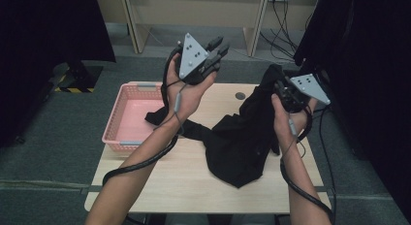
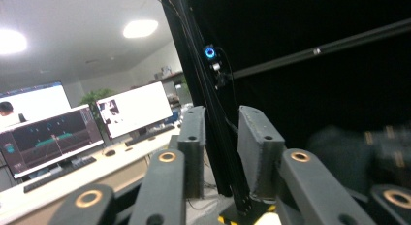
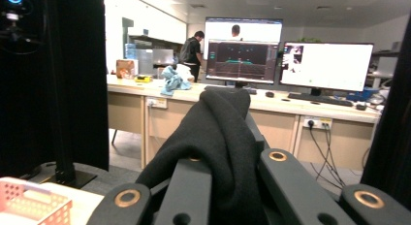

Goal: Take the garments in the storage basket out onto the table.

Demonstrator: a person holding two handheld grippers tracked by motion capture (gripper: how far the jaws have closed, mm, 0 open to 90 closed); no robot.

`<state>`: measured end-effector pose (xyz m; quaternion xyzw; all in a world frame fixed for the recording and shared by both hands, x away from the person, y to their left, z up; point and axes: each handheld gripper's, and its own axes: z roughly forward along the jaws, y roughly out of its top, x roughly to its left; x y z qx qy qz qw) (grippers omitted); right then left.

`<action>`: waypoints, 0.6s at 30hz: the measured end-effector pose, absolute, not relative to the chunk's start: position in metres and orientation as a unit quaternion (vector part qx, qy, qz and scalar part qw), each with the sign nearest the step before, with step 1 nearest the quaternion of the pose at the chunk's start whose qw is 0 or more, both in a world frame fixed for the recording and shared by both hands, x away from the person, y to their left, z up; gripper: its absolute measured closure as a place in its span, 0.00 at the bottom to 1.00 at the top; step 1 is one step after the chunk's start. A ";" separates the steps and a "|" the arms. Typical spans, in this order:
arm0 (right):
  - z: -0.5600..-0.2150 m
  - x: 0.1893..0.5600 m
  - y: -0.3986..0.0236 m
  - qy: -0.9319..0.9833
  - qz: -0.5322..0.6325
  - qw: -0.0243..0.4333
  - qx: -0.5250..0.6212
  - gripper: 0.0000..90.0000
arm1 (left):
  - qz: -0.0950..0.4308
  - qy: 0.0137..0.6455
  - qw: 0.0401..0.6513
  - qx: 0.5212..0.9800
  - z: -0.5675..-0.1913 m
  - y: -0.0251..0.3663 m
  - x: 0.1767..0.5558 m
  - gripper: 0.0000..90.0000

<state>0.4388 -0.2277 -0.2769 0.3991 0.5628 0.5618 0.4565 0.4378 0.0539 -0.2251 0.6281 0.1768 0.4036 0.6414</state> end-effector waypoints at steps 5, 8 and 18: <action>-0.267 0.439 -0.235 0.564 0.557 0.459 0.400 0.97 | 0.393 0.186 0.629 0.644 -0.255 0.057 0.440 0.69; -0.262 0.438 -0.239 0.559 0.560 0.460 0.403 0.97 | 0.384 0.195 0.627 0.649 -0.271 0.059 0.440 0.64; -0.246 0.436 -0.259 0.541 0.563 0.469 0.413 0.96 | 0.388 0.195 0.603 0.669 -0.318 0.063 0.433 0.51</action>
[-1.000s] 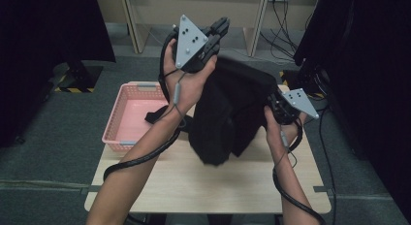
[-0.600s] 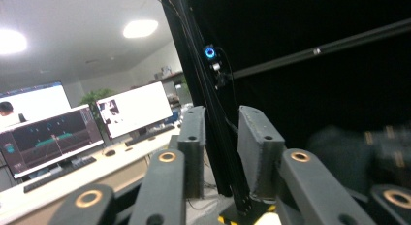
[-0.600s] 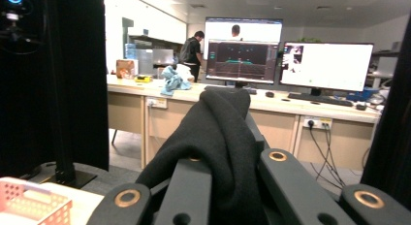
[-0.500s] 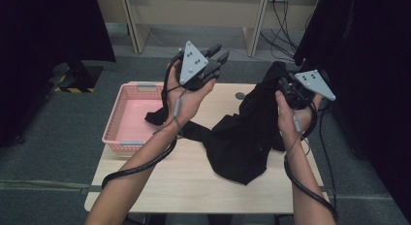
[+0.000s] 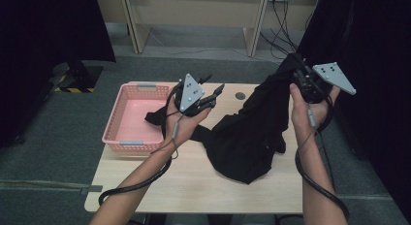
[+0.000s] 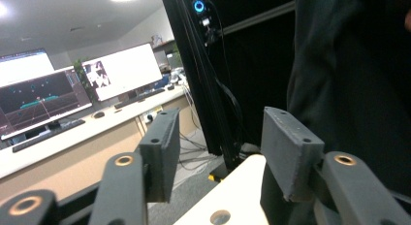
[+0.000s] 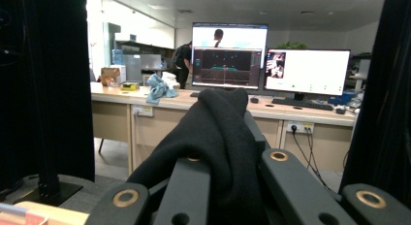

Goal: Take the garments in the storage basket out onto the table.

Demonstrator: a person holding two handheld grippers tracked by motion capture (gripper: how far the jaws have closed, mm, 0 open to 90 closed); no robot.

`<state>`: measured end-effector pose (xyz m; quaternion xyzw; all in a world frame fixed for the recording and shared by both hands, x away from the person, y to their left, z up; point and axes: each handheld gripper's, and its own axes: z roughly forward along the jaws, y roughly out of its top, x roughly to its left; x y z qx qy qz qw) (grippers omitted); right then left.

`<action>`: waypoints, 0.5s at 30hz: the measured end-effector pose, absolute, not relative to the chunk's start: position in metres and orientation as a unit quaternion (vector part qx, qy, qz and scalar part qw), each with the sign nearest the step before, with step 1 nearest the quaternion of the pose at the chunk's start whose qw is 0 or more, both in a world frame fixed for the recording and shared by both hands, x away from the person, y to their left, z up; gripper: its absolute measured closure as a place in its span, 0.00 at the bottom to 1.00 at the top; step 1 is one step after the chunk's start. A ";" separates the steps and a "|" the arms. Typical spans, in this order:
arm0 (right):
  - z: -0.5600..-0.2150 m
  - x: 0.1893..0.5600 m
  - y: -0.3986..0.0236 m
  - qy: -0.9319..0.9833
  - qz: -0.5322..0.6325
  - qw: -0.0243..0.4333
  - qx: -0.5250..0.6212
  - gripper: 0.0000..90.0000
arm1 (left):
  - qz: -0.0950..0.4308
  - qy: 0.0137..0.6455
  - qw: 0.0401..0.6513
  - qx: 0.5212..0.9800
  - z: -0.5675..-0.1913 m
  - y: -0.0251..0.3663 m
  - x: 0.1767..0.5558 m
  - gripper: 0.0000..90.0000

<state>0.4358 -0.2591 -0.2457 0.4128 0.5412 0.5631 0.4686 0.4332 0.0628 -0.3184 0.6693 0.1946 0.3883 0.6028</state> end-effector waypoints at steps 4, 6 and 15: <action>-0.239 0.434 -0.265 0.538 0.562 0.473 0.413 0.95 | 0.388 0.203 0.597 0.672 -0.339 0.066 0.433 0.46; -0.237 0.432 -0.266 0.537 0.563 0.474 0.412 0.95 | 0.384 0.217 0.597 0.670 -0.349 0.069 0.433 0.43; -0.237 0.434 -0.262 0.539 0.565 0.470 0.411 0.95 | 0.380 0.267 0.578 0.672 -0.395 0.097 0.426 0.28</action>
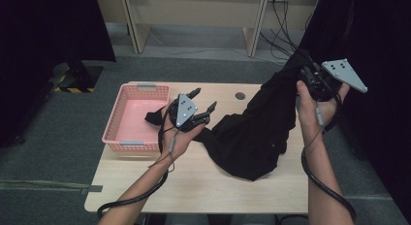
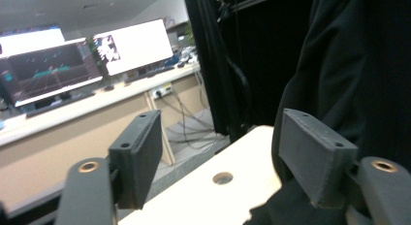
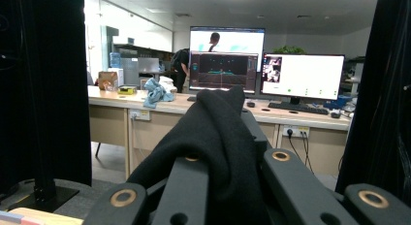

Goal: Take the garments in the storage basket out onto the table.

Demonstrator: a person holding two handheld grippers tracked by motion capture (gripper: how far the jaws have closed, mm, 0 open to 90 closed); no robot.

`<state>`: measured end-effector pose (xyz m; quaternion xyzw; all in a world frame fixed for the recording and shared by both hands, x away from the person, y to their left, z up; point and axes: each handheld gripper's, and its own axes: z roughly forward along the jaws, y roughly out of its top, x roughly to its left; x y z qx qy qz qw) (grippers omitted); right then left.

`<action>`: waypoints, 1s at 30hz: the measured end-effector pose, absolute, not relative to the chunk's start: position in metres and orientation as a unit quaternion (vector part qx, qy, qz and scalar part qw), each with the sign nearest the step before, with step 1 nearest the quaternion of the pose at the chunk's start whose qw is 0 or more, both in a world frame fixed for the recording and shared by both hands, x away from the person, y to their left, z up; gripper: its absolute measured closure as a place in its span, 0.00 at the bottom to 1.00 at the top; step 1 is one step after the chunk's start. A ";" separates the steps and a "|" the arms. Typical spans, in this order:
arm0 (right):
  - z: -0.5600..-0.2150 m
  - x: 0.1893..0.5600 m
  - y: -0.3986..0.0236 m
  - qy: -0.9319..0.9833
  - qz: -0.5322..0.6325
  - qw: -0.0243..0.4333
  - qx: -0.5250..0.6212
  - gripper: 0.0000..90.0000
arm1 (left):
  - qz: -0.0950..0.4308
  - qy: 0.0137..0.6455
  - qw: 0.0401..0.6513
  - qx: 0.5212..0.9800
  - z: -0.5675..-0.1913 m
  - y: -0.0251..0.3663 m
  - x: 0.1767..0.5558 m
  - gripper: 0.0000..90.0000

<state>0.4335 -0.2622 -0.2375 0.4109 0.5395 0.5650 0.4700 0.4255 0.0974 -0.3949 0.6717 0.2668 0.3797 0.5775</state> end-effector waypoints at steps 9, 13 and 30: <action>-0.233 0.433 -0.260 0.538 0.568 0.471 0.408 0.94 | 0.350 0.271 0.551 0.708 -0.445 0.098 0.415 0.25; -0.228 0.432 -0.257 0.539 0.567 0.473 0.404 0.94 | 0.329 0.260 0.537 0.732 -0.472 0.090 0.412 0.25; -0.227 0.433 -0.255 0.541 0.567 0.471 0.405 0.93 | 0.275 0.189 0.521 0.785 -0.506 0.053 0.401 0.22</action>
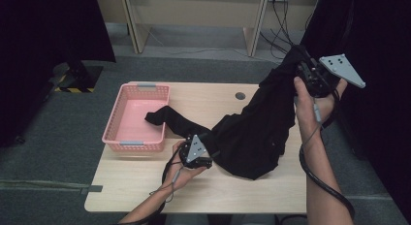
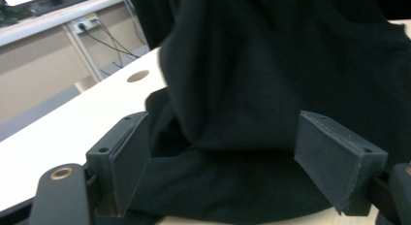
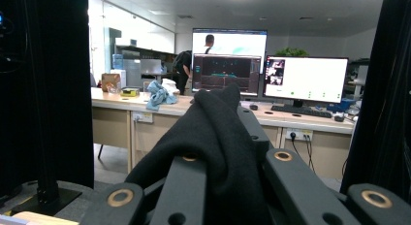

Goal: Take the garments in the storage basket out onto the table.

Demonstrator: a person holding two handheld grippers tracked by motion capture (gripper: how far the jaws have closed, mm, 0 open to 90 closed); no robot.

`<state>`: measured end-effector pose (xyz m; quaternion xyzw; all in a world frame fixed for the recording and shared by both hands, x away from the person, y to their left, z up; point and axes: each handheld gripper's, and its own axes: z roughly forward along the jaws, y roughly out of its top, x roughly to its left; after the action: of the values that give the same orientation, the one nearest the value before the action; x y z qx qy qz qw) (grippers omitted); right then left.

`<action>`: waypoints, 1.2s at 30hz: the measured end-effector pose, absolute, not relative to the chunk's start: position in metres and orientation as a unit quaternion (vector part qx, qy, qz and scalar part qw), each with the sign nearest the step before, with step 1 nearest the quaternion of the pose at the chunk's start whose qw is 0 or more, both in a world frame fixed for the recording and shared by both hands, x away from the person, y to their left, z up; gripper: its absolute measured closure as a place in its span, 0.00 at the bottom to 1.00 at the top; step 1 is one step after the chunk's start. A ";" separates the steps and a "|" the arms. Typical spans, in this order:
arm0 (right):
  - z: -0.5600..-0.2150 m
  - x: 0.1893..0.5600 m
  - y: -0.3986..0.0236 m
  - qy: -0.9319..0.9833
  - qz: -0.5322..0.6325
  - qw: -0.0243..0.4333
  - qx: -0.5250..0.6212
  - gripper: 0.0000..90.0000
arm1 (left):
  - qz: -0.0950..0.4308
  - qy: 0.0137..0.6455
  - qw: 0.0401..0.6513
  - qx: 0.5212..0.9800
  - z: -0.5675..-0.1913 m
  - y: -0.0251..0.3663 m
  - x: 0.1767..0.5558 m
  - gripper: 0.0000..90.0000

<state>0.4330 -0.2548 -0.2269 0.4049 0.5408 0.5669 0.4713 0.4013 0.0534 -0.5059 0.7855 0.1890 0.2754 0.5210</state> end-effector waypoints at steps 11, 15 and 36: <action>-0.227 0.434 -0.252 0.542 0.567 0.469 0.406 0.93 | 0.249 0.177 0.514 0.802 -0.516 0.038 0.400 0.21; -0.228 0.435 -0.252 0.542 0.568 0.467 0.406 0.93 | 0.242 0.172 0.516 0.803 -0.516 0.036 0.398 0.20; -0.235 0.438 -0.244 0.548 0.571 0.453 0.410 0.92 | 0.202 0.162 0.489 0.833 -0.524 0.017 0.400 0.26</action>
<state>0.4381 -0.2443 -0.2354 0.4099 0.5478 0.5715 0.4530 0.4001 0.0169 -0.5235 0.8326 0.1622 0.2023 0.4895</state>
